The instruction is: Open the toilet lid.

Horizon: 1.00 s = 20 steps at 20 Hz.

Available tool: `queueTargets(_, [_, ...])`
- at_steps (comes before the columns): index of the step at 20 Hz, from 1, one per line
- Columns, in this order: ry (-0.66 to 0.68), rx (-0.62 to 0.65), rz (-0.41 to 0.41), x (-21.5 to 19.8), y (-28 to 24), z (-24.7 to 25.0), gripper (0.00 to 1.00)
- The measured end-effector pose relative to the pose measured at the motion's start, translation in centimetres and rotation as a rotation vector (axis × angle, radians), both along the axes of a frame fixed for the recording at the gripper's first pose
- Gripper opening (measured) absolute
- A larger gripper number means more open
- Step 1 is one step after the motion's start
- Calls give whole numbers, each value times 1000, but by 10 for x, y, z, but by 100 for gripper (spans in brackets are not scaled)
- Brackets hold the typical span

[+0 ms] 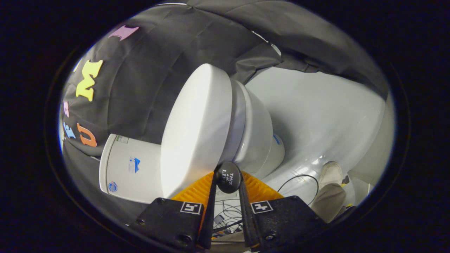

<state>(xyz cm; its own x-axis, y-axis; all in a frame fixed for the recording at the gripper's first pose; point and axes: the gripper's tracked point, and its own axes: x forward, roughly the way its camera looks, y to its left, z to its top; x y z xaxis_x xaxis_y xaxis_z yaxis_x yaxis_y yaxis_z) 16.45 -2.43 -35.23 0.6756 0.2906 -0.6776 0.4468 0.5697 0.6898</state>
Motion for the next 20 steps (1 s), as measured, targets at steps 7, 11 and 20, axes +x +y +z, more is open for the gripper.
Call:
queueTargets(7, [-10, 57, -30, 2, -1, 0, 32])
queueTargets(11, [-20, 108, -67, 4, -1, 5, 23])
queueTargets(20, [-17, 128, -86, 7, -2, 13, 10])
